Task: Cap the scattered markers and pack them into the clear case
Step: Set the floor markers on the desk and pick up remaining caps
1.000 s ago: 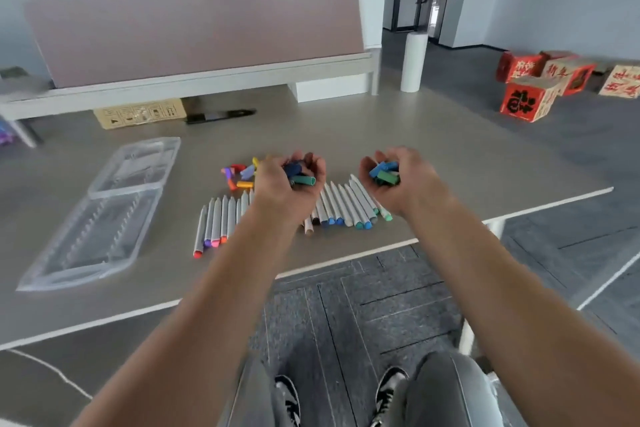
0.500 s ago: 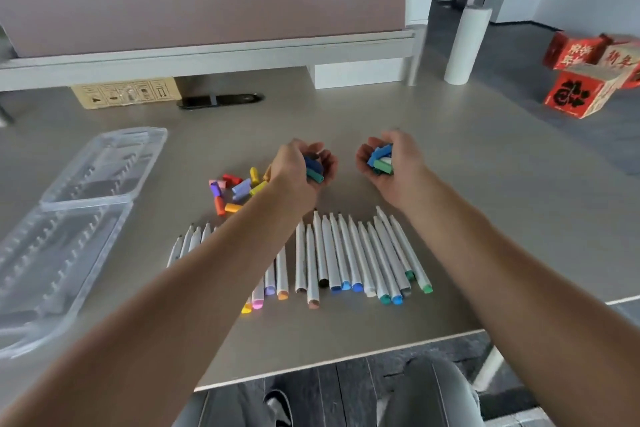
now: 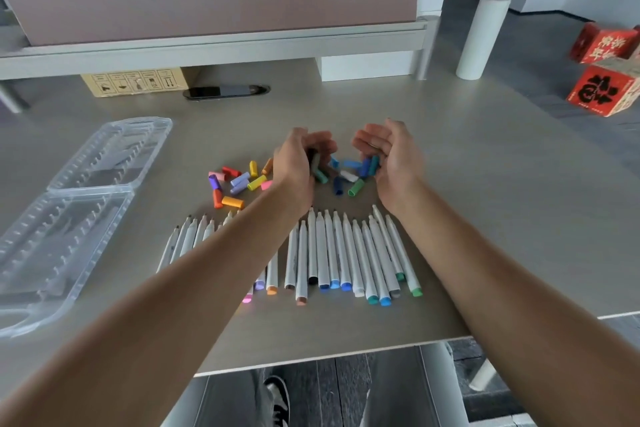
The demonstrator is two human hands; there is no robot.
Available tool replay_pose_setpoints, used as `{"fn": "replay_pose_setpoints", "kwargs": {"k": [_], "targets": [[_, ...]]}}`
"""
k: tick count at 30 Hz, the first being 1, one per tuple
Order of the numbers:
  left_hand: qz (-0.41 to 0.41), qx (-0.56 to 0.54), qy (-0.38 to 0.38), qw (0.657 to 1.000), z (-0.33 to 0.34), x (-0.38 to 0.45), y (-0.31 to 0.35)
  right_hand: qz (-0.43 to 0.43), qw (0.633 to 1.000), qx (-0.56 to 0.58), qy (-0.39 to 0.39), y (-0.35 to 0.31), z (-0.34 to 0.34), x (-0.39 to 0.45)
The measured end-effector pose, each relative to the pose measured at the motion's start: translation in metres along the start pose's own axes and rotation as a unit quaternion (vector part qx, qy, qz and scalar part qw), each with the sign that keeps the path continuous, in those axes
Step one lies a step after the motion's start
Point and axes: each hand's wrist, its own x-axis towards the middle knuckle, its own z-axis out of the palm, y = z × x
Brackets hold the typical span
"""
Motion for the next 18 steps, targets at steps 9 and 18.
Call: {"fn": "replay_pose_setpoints", "kwargs": {"k": [9,18], "targets": [[0.106,0.209,-0.065,0.97,0.001,-0.013,0.0,0.005,0.999,-0.047,-0.017,-0.011,-0.016,-0.019],[0.266,0.463,-0.11,0.839,-0.023,-0.093,0.008,-0.14,0.921,-0.364,-0.015,-0.006,-0.062,-0.079]]}}
